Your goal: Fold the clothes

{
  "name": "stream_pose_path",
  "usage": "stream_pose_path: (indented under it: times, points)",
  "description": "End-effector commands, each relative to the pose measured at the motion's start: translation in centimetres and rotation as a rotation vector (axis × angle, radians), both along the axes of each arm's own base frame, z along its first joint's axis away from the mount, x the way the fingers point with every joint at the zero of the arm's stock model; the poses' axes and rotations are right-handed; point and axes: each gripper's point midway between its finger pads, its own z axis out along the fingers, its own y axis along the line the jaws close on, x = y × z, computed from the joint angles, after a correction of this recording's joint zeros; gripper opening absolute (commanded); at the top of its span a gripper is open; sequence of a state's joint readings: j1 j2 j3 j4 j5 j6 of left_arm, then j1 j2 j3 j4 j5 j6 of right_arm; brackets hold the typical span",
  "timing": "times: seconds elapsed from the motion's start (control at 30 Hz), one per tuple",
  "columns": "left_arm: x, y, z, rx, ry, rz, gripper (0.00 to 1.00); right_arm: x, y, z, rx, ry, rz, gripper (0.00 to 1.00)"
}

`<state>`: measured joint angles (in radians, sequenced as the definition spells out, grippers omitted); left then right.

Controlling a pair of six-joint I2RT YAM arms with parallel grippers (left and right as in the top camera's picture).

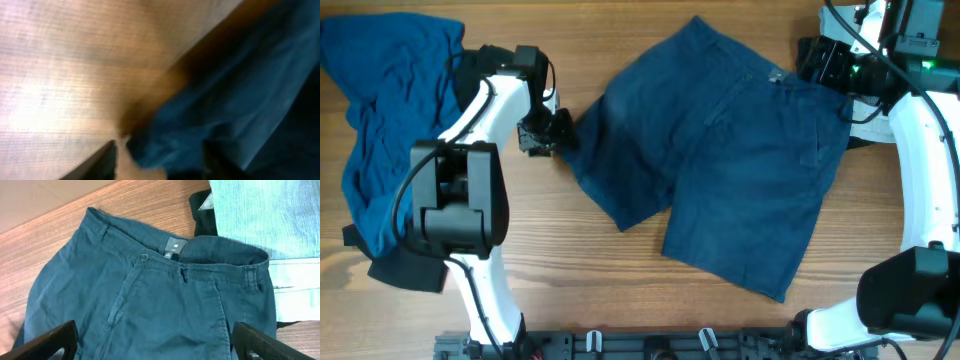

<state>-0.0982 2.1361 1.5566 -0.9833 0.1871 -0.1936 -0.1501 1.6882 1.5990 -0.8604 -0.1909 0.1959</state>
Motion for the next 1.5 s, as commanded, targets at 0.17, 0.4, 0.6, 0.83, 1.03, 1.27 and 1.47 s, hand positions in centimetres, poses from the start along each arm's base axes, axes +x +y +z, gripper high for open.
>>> stream_pose_path:
  times: [0.17,0.4,0.6,0.83,1.03,1.27,1.47]
  points:
    - [1.1,-1.0,-1.0,-0.033,-0.037,-0.017,0.04,0.0,0.4,1.2,0.0,-0.032,0.023,0.99]
    - [-0.5,-1.2,-1.1,-0.027,-0.009,-0.203,0.49,0.0,0.4,1.2,-0.013,-0.033,0.036,0.99]
    - [0.3,-1.3,-2.9,-0.025,-0.022,-0.207,0.51,-0.3,0.4,1.0,-0.015,-0.019,0.042,0.99]
    - [0.1,-1.2,-4.6,-0.019,0.008,-0.196,0.04,-0.2,0.4,1.0,-0.015,-0.019,0.041,0.99]
    - [7.0,5.3,-2.8,0.166,-0.195,0.084,0.04,-0.3,0.7,0.9,-0.012,-0.014,0.046,0.97]
    - [16.8,11.5,3.2,0.149,-0.583,0.276,0.04,-0.2,3.1,0.7,-0.011,-0.007,0.102,0.97]
    - [10.4,4.2,1.1,-0.099,-0.327,-0.036,0.5,-0.1,3.6,0.7,-0.014,-0.01,0.115,0.97]
